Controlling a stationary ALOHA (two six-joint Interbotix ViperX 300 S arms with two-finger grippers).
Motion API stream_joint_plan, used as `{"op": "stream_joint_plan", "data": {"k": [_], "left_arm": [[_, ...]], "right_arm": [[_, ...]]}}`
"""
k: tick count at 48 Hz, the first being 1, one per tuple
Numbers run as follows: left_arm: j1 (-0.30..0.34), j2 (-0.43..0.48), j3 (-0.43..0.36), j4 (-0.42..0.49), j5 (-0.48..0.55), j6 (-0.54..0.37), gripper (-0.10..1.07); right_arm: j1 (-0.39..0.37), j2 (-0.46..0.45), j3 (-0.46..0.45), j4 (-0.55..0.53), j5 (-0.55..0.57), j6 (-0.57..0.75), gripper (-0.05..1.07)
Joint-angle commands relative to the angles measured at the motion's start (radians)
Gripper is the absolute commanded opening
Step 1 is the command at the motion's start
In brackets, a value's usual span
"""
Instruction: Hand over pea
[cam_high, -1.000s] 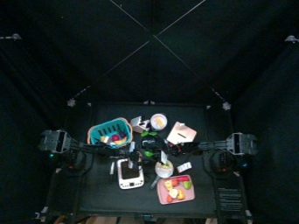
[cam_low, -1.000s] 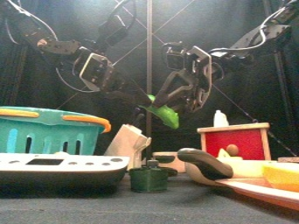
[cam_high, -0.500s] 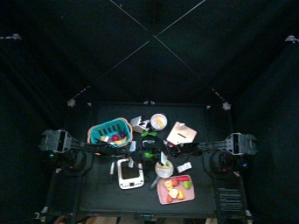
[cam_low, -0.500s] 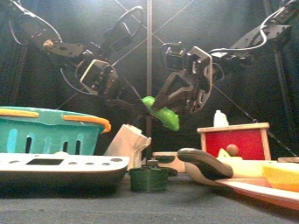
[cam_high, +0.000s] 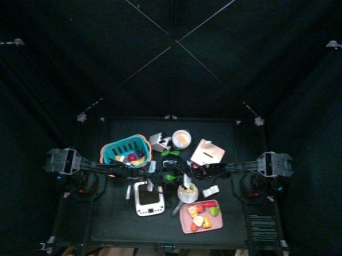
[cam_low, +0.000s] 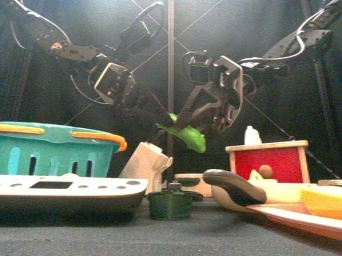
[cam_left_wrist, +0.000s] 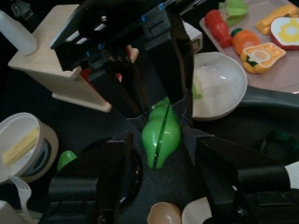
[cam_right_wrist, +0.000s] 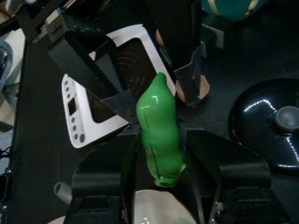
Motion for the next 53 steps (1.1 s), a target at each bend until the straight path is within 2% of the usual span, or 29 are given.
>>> {"op": "stream_joint_plan", "data": {"k": [1,14,29,37,45,53], "left_arm": [[0.0,-0.02,-0.021,0.008,-0.003,0.002,0.87],[0.0,-0.017,-0.021,0.028,-0.003,0.002,0.83],[0.002,-0.015,-0.023,0.04,-0.003,0.002,0.6],[0.002,-0.015,-0.021,0.038,-0.003,0.002,0.59],[0.002,-0.015,-0.02,0.038,-0.003,0.0,0.59],[0.002,-0.018,-0.018,0.037,-0.003,0.0,0.59]], "right_arm": [[0.0,-0.02,-0.021,0.0,-0.006,0.0,0.62],[0.0,-0.02,-0.02,0.0,-0.006,0.0,0.62],[0.0,-0.018,-0.02,0.0,-0.006,0.0,0.62],[-0.002,-0.018,-0.021,-0.002,-0.006,-0.003,0.63],[-0.003,-0.018,-0.018,-0.011,-0.006,-0.003,0.71],[-0.002,-0.018,-0.015,-0.015,-0.006,-0.003,0.84]]}}
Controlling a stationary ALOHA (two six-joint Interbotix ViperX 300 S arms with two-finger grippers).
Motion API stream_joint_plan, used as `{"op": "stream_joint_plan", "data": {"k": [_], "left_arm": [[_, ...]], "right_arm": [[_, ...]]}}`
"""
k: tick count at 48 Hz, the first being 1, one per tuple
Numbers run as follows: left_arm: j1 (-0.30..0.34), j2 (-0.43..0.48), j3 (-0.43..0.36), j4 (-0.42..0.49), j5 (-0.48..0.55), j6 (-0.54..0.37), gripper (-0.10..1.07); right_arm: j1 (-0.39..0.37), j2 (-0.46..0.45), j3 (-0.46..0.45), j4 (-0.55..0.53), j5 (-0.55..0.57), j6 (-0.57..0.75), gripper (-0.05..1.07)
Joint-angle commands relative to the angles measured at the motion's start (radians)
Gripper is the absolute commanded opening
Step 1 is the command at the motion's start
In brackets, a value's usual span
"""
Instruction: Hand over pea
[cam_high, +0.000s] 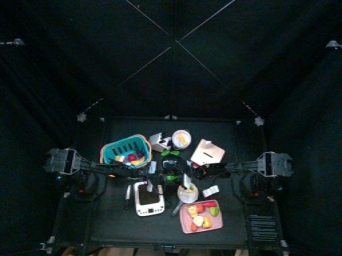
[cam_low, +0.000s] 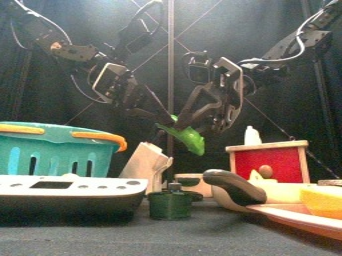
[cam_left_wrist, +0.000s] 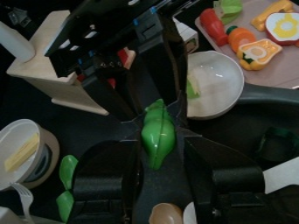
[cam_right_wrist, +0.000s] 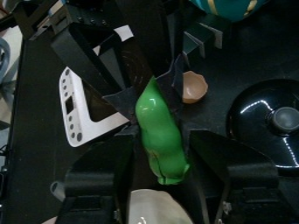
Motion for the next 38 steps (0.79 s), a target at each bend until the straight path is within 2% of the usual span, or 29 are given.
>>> {"op": "stream_joint_plan", "data": {"k": [1,10,38], "left_arm": [[0.003,-0.018,-0.02,0.0,-0.005,-0.002,0.59],[0.005,-0.02,-0.018,0.0,-0.005,-0.003,0.59],[0.005,-0.031,0.009,-0.066,-0.005,-0.006,0.59]], "right_arm": [[-0.003,-0.02,-0.015,-0.002,-0.005,-0.005,0.86],[-0.003,-0.02,-0.012,-0.011,0.002,-0.003,0.97],[0.0,-0.037,0.003,-0.015,0.052,-0.005,0.97]]}}
